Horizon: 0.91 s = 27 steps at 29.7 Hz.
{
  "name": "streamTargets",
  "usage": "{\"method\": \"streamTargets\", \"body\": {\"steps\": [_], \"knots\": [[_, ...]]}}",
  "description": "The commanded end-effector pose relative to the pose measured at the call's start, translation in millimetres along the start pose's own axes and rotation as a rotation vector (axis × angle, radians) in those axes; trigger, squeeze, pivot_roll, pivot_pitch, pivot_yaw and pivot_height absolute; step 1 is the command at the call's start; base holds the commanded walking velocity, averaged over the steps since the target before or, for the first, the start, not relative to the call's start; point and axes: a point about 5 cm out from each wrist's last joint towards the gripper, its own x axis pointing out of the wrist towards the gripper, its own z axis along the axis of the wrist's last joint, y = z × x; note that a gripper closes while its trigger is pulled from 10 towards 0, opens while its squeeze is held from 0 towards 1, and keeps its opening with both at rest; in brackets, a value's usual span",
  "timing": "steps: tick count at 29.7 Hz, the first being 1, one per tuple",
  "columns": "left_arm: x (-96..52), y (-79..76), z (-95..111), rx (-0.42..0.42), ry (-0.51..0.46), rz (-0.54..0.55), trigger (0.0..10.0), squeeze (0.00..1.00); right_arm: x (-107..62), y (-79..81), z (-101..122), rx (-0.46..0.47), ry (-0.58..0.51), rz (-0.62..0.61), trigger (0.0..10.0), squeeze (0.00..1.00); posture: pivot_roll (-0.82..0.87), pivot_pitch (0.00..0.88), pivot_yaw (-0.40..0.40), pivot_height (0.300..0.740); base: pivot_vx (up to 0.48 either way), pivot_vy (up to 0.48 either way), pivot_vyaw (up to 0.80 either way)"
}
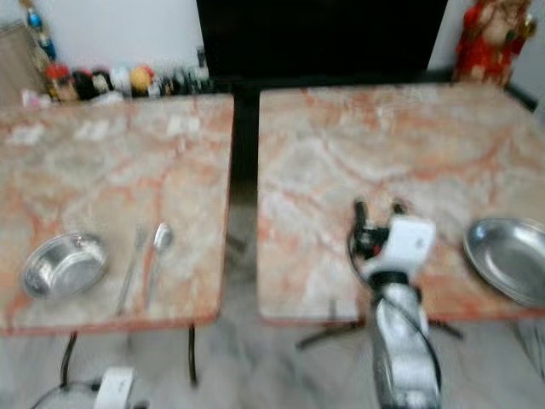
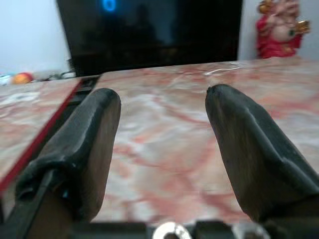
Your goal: Setting the table
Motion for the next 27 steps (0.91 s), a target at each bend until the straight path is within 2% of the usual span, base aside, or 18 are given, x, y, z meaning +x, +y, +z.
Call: {"method": "streamTargets", "body": {"steps": [1, 6, 27], "knots": [[-0.3, -3.9, -3.1, -0.006, 0.012, -0.003, 10.0, 0.00, -1.4, -4.2, 2.0, -0.016, -0.012, 0.001, 10.0, 0.00, -0.08, 0.032, 0.044, 0.740, 0.000, 0.480, 0.80], [-0.4, -3.1, -3.0, -0.013, 0.010, 0.000, 10.0, 0.00, -0.5, -0.7, 1.7, -0.003, -0.012, 0.006, 10.0, 0.00, -0.08, 0.040, 0.043, 0.740, 0.000, 0.480, 0.80], [-1.7, 0.9, -6.4, -0.032, 0.015, 0.016, 10.0, 0.00, 3.3, 3.6, 0.9, 0.024, -0.007, 0.017, 10.0, 0.00, -0.07, 0.066, 0.037, 0.740, 0.000, 0.478, 0.00]]}}
